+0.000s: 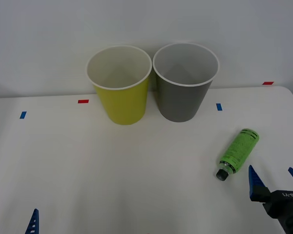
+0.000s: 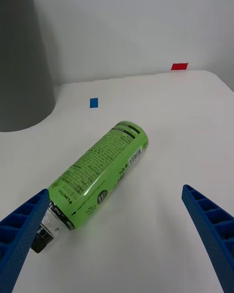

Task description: Put cans in the gray bin and PET bottles in the light green bin.

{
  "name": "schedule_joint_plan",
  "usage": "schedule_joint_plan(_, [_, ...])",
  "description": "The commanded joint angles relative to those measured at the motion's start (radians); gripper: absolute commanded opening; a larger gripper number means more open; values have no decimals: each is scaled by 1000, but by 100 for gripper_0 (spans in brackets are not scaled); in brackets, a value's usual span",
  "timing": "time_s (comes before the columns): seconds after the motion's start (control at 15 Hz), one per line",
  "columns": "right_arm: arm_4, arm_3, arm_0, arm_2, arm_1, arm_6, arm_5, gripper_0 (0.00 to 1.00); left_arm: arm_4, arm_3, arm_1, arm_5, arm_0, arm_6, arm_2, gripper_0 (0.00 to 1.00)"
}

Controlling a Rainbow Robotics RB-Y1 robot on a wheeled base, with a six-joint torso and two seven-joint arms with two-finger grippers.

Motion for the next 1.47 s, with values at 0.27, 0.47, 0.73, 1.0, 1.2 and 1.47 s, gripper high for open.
schedule_joint_plan(0.27, [141, -107, -175, -10, -22, -272, 473, 94, 0, 0, 0, 0, 0, 0, 0, 100])
schedule_joint_plan(0.47, [95, -107, -267, -25, -22, -361, 654, 94, 0, 0, 0, 0, 0, 0, 0, 100])
schedule_joint_plan(0.73, [13, -107, -382, -63, -36, -490, 868, 94, 0, 0, 0, 0, 0, 0, 0, 100])
schedule_joint_plan(1.0, [-61, -107, -479, -36, -134, -652, 989, 94, 0, 0, 0, 0, 0, 0, 0, 100])
schedule_joint_plan(1.2, [-113, -107, -534, -36, -177, -707, 1101, 94, 0, 0, 0, 0, 0, 0, 0, 100])
schedule_joint_plan(1.47, [-181, -56, -626, -37, -223, -763, 1196, 94, 0, 0, 0, 0, 0, 0, 0, 100])
